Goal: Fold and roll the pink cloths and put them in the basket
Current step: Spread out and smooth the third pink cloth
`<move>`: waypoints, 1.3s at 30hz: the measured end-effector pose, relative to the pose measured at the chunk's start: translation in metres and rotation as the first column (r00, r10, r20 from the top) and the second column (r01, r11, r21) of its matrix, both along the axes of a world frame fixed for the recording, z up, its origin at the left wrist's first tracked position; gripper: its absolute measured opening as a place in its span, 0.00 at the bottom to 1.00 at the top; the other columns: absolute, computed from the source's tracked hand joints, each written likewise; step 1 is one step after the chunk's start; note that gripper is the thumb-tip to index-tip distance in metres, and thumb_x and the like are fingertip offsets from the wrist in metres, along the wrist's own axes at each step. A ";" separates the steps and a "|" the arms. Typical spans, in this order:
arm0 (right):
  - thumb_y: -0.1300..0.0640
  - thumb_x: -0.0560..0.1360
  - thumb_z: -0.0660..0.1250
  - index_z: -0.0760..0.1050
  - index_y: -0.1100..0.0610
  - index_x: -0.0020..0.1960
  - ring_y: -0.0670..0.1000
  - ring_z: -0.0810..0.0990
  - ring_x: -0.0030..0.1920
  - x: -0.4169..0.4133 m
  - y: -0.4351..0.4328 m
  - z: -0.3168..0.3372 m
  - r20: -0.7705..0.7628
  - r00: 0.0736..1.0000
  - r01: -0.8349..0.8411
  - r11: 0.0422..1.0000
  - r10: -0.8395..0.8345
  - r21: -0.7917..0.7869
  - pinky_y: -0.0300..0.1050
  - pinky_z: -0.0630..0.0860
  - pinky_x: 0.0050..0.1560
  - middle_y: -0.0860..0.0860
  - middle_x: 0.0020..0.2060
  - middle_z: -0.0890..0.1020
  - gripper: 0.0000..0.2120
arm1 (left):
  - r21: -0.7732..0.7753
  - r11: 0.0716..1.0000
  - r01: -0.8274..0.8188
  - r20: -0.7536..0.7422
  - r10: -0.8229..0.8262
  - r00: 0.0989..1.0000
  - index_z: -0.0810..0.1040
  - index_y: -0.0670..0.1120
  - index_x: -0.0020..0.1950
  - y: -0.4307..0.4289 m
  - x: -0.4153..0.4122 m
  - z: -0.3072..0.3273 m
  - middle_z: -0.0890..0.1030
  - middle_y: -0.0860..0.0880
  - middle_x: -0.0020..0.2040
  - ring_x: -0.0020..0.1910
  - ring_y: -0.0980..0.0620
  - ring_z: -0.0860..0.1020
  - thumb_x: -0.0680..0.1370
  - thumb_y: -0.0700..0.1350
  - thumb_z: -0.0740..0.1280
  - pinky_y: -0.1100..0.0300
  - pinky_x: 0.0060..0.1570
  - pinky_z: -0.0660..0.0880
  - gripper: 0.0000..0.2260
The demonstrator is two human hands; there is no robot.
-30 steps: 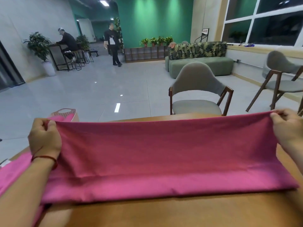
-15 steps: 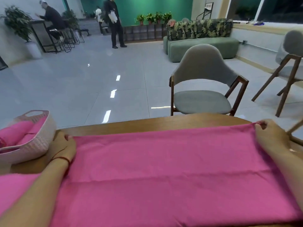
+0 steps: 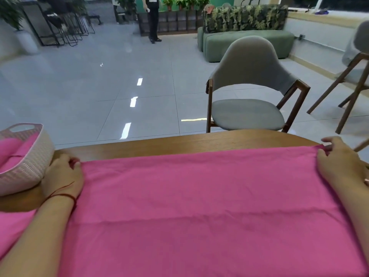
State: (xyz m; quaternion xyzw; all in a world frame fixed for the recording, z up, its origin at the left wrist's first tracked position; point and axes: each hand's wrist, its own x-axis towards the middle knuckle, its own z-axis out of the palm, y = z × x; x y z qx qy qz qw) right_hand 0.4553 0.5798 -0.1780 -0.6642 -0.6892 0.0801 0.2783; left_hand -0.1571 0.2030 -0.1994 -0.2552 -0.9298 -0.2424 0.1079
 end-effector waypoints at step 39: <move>0.53 0.78 0.64 0.75 0.50 0.56 0.65 0.76 0.57 0.002 0.006 -0.003 0.103 0.989 -0.111 0.993 0.107 0.038 0.65 0.75 0.58 0.58 0.54 0.79 0.07 | 0.016 0.989 0.144 0.056 -0.145 0.988 0.77 0.53 0.45 -0.006 0.012 0.019 0.77 0.45 0.48 0.50 0.37 0.76 0.75 0.42 0.66 0.42 0.55 0.77 0.05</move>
